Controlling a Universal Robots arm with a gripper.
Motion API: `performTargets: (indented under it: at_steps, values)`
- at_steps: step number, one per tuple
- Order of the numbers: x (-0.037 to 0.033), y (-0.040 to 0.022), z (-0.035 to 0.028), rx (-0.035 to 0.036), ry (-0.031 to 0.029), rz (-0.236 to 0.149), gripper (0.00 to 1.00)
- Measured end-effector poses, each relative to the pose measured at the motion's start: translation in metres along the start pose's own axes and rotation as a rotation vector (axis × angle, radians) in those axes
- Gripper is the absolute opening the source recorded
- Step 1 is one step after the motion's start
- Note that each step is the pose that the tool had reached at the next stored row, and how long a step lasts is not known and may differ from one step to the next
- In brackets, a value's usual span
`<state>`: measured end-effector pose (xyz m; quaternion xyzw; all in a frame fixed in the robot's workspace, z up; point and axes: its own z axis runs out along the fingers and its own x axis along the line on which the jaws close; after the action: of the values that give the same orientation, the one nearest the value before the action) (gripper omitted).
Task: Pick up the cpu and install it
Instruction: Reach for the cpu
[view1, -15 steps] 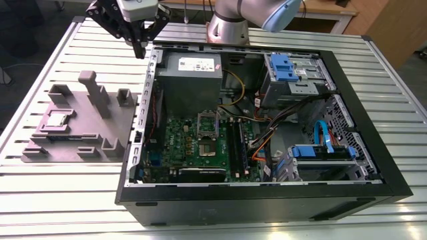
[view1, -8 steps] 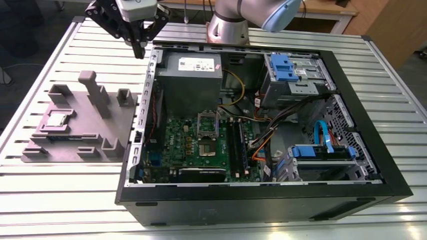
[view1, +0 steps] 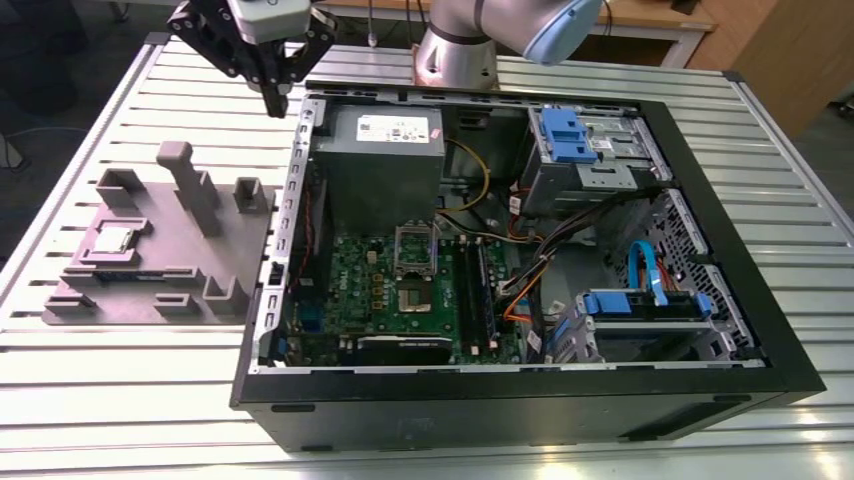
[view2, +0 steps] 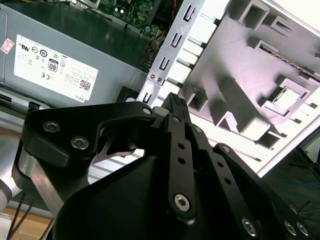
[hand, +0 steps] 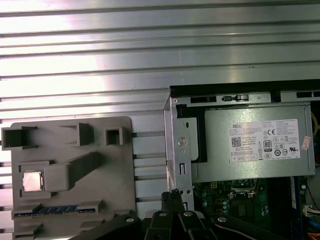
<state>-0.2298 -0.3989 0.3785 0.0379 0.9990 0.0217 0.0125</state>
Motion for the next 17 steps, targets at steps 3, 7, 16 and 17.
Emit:
performTargets:
  at_steps: [3,7,16,17]
  values:
    - [0.0002,0.0,0.0,0.0,0.0,0.0,0.1]
    - [0.0003,0.0,0.0,0.0001,0.0,0.0,0.1]
    - [0.0016,-0.0002,0.0012,-0.0001,0.0,0.0,0.1]
    - [0.0038,-0.0005,0.0038,0.0001,0.0008,0.0,0.1]
